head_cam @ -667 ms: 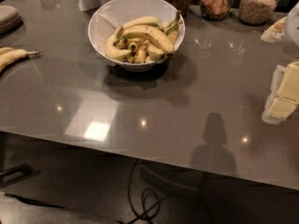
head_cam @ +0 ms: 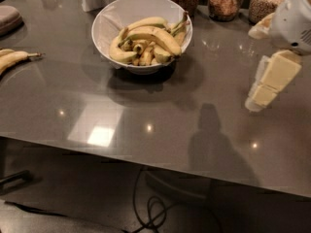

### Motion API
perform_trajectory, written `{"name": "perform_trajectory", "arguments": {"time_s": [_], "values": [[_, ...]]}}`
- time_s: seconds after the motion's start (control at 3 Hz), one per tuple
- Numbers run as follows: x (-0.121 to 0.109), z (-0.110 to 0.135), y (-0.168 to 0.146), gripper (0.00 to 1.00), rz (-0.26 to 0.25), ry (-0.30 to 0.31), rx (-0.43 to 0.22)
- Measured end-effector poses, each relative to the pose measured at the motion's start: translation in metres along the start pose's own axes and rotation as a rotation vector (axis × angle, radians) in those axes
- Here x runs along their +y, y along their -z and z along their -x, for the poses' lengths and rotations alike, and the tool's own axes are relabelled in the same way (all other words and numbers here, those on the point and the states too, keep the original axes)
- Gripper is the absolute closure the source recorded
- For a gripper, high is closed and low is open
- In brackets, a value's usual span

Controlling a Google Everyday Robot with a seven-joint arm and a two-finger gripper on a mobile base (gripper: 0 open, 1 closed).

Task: Pick banana from white bowl

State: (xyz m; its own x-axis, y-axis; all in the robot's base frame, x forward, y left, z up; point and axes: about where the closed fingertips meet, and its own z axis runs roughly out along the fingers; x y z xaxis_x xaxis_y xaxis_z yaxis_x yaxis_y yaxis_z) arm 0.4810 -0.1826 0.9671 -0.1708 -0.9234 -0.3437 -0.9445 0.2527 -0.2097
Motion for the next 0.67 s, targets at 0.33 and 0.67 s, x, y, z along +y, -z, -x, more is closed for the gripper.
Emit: {"name": "perform_trajectory", "arguments": {"time_s": [0.33, 0.67], "values": [[-0.0078, 0.0088, -0.0251, 0.00, 0.066, -0.026, -0.078], [-0.0088, 0.0131, -0.0251, 0.00, 0.062, -0.020, -0.090]]}}
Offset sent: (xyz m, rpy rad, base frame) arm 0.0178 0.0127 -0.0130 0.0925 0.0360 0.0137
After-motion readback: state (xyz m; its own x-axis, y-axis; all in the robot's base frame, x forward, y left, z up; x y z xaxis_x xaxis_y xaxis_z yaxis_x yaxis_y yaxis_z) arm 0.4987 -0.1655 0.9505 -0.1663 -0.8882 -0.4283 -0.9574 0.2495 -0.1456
